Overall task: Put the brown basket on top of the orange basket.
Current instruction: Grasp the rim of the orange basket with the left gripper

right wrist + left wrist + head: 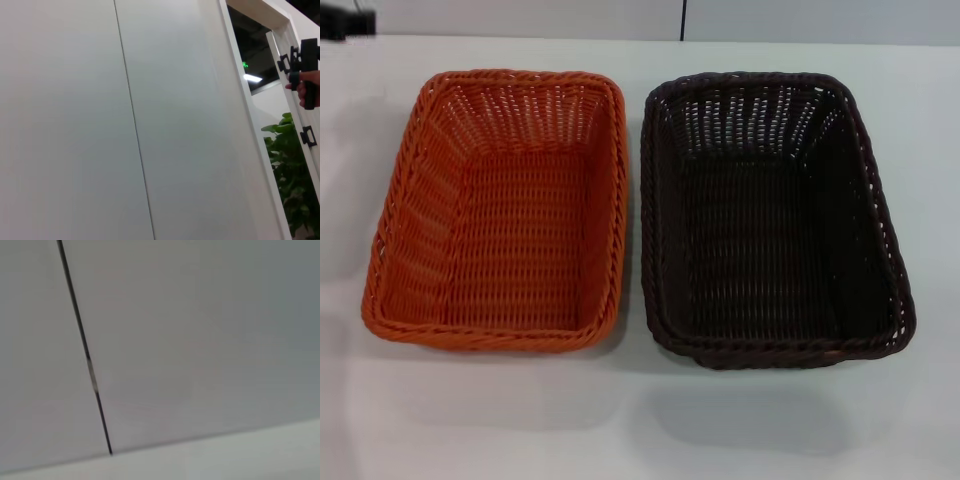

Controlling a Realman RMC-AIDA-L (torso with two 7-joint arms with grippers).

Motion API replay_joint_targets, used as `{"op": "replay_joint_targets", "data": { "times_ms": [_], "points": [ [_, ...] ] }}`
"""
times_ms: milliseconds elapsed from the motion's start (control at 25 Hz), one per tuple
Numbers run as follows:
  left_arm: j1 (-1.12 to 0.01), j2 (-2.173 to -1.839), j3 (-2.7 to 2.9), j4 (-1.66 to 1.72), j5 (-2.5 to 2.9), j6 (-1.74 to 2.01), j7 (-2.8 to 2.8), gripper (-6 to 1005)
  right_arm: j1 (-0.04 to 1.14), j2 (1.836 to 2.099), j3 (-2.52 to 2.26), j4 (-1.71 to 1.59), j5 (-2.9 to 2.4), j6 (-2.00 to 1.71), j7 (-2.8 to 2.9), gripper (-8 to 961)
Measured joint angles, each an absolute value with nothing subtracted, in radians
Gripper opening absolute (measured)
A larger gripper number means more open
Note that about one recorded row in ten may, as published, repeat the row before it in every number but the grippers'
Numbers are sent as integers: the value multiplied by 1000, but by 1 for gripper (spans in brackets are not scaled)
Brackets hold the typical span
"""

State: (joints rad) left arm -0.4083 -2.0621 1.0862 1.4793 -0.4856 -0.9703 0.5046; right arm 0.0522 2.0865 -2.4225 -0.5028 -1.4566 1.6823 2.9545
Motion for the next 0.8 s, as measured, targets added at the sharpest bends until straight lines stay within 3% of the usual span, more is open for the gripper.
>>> {"op": "replay_joint_targets", "data": {
  "times_ms": [800],
  "points": [
    [-337, -2066, 1203, 1554, -485, -1268, 436, 798, 55, 2083, -2433, -503, -1457, 1688, 2954, 829]
  ]
}}
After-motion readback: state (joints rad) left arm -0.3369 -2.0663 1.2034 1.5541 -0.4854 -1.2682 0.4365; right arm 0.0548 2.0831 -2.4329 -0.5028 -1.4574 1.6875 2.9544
